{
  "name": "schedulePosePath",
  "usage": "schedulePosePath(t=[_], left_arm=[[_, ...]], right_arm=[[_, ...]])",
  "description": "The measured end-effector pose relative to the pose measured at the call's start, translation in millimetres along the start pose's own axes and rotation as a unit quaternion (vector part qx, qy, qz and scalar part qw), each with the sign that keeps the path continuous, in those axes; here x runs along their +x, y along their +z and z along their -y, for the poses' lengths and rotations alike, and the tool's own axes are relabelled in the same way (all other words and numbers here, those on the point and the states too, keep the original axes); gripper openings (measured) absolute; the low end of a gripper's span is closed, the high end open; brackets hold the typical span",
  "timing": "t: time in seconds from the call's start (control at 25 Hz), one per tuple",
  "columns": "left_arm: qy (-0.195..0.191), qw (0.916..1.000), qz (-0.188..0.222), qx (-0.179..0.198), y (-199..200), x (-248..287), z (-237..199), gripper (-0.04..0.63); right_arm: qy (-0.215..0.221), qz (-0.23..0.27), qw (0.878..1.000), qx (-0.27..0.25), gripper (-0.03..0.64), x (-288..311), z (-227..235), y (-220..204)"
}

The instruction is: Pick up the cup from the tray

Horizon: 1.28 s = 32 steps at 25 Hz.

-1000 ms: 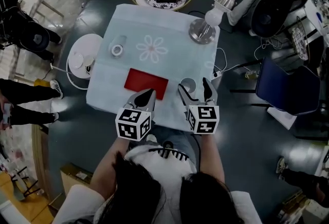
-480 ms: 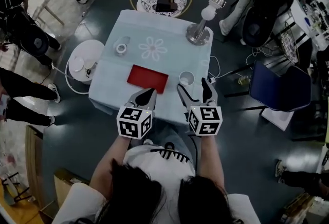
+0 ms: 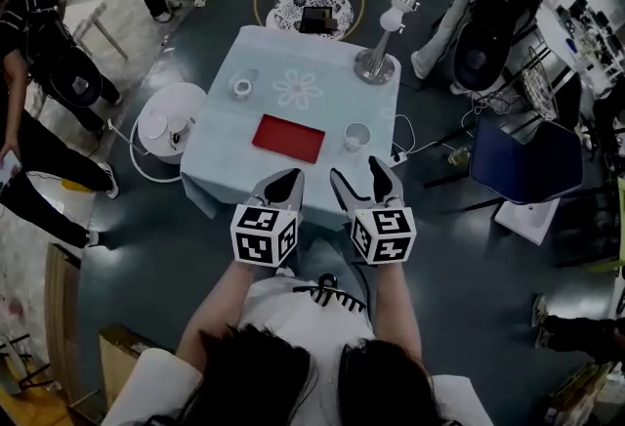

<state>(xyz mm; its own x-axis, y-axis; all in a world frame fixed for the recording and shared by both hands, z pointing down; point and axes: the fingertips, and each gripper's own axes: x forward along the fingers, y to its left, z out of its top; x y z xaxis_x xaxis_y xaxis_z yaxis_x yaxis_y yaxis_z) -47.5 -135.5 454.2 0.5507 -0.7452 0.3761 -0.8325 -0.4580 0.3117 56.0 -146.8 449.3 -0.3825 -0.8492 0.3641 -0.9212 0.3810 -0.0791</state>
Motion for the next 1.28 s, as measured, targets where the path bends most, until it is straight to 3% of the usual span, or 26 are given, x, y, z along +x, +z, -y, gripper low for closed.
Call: schedulePosePath(t=[0.32, 0.72, 1.28], left_arm=[[-0.018, 0.9995, 0.025, 0.007, 2.1, -33.2, 25.0, 0.000], [-0.018, 0.9995, 0.018, 0.018, -13.2, -58.0, 43.4, 0.000], [-0.014, 0.9998, 0.010, -0.005, -33.1, -61.2, 76.7, 0.002]], right_arm=[[-0.001, 0.006, 1.000, -0.030, 0.251, -44.3, -33.9, -5.8], [-0.005, 0.016, 1.000, 0.022, 0.033, -73.0, -40.4, -18.0], [-0.023, -0.004, 1.000, 0.009, 0.023, -115.5, -25.9, -35.0]])
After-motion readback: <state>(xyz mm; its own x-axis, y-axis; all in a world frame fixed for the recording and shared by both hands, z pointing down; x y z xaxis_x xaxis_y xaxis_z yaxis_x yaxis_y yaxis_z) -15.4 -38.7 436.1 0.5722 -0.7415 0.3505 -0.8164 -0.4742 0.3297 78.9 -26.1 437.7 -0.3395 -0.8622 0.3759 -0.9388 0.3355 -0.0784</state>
